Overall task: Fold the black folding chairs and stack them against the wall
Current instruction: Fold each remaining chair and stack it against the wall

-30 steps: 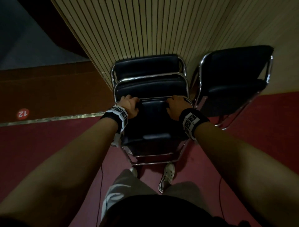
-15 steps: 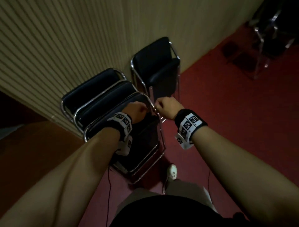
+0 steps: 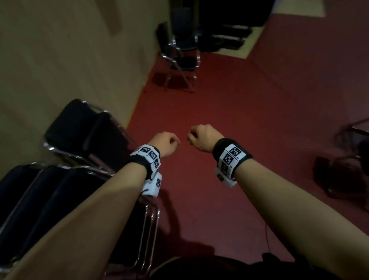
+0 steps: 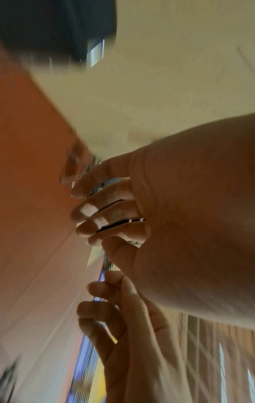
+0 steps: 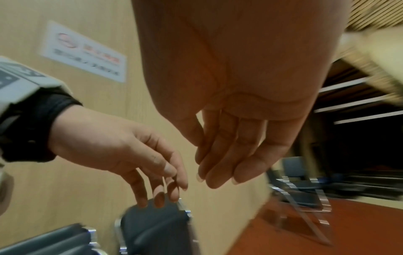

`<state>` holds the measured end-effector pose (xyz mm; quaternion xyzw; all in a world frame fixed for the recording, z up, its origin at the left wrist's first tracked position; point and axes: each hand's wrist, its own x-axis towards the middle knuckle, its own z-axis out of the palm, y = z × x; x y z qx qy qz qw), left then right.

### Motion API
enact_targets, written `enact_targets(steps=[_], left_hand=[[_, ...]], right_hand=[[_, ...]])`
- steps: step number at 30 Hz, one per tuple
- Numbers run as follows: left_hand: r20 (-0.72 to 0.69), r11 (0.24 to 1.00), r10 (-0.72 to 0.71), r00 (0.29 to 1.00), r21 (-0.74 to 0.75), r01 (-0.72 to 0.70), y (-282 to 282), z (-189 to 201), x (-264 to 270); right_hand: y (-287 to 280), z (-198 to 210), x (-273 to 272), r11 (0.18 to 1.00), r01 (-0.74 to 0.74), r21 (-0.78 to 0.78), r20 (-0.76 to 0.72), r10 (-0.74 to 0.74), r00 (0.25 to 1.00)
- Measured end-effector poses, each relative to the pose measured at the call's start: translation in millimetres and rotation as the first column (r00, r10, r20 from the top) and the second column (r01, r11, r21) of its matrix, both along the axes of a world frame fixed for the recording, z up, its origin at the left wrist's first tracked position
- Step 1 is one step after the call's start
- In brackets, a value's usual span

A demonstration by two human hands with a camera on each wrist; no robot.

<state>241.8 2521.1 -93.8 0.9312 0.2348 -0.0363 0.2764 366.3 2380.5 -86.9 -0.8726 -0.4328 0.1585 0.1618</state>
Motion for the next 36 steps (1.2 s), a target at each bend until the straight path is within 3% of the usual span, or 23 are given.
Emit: enact_targets(steps=[1,2,4,5,7,8,10,11,13,17,19,25,29,36], left_hand=[[0.003,0.998,-0.065,0.998,-0.010,0.065,-33.1,-0.2,29.2],[-0.009,0.999,-0.053,0.999,-0.010,0.052,-32.3,-1.5,28.3],[0.012,0.983,-0.182,0.983,-0.013,0.183,-117.6,-2.7,87.2],[0.004,0.986,-0.167,0.986,-0.023,0.167,-115.9,-5.6,86.6],[0.035,0.960,-0.271,0.962,-0.062,0.273,-208.0,-15.6,142.2],[0.026,0.964,-0.255,0.966,-0.074,0.257,-206.2,-17.4,141.1],[0.055,0.926,-0.358,0.932,-0.108,0.362,-300.0,-30.1,186.5],[0.050,0.928,-0.351,0.935,-0.117,0.354,-297.6,-31.9,186.9],[0.050,0.878,-0.455,0.889,-0.142,0.457,-386.0,-44.5,224.6],[0.034,0.829,-0.532,0.846,-0.184,0.529,-454.4,-47.8,249.3],[0.038,0.773,-0.611,0.791,-0.188,0.606,-514.6,-37.5,278.6],[-0.008,0.698,-0.704,0.710,-0.197,0.689,-572.9,-48.1,333.6],[-0.057,0.674,-0.731,0.680,-0.220,0.706,-587.3,-63.0,366.5],[-0.018,0.569,-0.813,0.582,-0.233,0.788,-641.3,-71.4,498.6]], right_hand=[[-45.1,2.9,15.4,0.997,0.071,-0.003,-0.008,-0.071,0.997],[-45.4,1.5,12.9,0.998,0.065,0.001,-0.003,-0.065,0.998],[-147.7,4.3,47.6,0.978,0.206,-0.029,0.001,-0.206,0.979],[-148.4,3.0,47.4,0.980,0.197,-0.027,0.016,-0.197,0.980],[-256.0,5.8,81.1,0.943,0.326,-0.070,0.047,-0.323,0.945],[-257.9,5.0,83.6,0.943,0.320,-0.084,0.074,-0.315,0.946],[-366.5,6.7,111.6,0.887,0.433,-0.159,0.111,-0.420,0.901],[-370.8,6.3,115.8,0.887,0.430,-0.172,0.126,-0.413,0.902],[-472.8,2.9,131.5,0.822,0.524,-0.224,0.147,-0.503,0.852],[-562.3,-6.3,132.8,0.737,0.628,-0.250,0.105,-0.624,0.774],[-628.8,-2.0,141.2,0.651,0.710,-0.269,0.099,-0.715,0.692],[-694.9,-21.7,161.7,0.540,0.800,-0.262,0.039,-0.822,0.568],[-707.6,-31.7,177.6,0.521,0.811,-0.266,0.002,-0.841,0.541],[-750.7,-34.6,281.4,0.392,0.877,-0.276,0.079,-0.901,0.427]])
